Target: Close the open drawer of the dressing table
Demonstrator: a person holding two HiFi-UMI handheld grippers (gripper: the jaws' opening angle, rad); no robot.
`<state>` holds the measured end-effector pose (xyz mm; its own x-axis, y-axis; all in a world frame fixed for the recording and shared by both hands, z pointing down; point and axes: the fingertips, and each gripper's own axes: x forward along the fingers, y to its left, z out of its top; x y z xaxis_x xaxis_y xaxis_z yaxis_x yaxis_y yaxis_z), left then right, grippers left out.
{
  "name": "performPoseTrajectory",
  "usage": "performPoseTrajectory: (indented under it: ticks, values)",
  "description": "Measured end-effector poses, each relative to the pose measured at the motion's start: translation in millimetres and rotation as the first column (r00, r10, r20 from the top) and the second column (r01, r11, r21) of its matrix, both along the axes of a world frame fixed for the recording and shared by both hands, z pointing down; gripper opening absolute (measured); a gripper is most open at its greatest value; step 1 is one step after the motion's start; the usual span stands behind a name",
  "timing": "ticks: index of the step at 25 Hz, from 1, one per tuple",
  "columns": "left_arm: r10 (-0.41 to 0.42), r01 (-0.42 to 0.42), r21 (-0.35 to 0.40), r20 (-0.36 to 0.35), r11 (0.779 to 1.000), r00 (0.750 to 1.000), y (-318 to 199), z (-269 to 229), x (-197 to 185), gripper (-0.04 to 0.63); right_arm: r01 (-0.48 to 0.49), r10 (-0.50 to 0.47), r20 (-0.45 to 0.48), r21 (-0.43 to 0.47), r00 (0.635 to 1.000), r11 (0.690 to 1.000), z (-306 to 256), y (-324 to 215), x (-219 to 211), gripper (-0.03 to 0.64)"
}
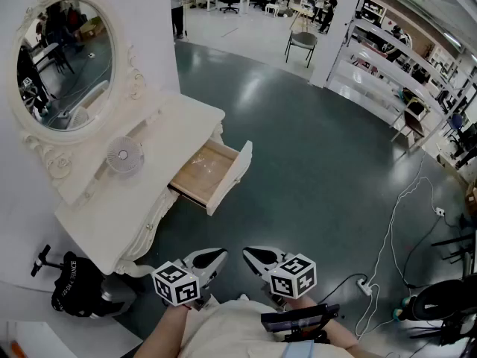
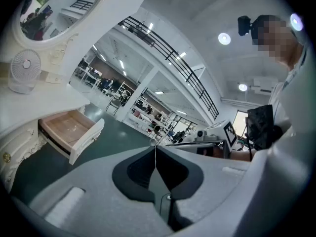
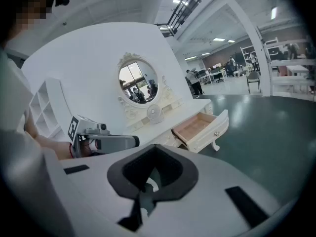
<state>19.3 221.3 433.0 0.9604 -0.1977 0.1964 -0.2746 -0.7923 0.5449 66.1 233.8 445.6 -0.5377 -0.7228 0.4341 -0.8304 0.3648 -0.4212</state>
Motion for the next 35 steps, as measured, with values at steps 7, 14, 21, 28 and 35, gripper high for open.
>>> performPoseTrajectory:
  ticks: [7,14,21,28,35]
  values:
    - [-0.015,0.015,0.003,0.000,1.000,1.000,-0.5,-2.4,-1.3,0.011,0.013,-0.013,0.003,0.007,1.000,1.000,-3.2,0.2,-1.9,0.015]
    - [-0.020,0.020,0.004,0.002,1.000,1.000,3.0,-2.6,4.0,0.010,0.011,-0.012,0.025,0.030,1.000,0.999,-8.5,1.5,3.1,0.015]
    - [-0.028,0.028,0.004,0.004,1.000,1.000,15.0,-1.8,14.4,0.011,0.010,-0.012,0.033,0.053,0.999,0.999,-10.6,10.4,15.8,0.018]
    - [-0.045,0.046,-0.015,0.016,0.999,0.999,26.6,10.4,16.6,0.011,0.020,-0.021,0.025,0.038,0.999,0.999,1.3,12.6,18.9,0.018]
    - [-0.054,0.054,-0.022,0.010,0.998,0.999,-5.3,17.1,12.9,0.011,0.034,-0.034,0.027,0.026,0.999,0.999,7.2,-18.8,15.1,0.018]
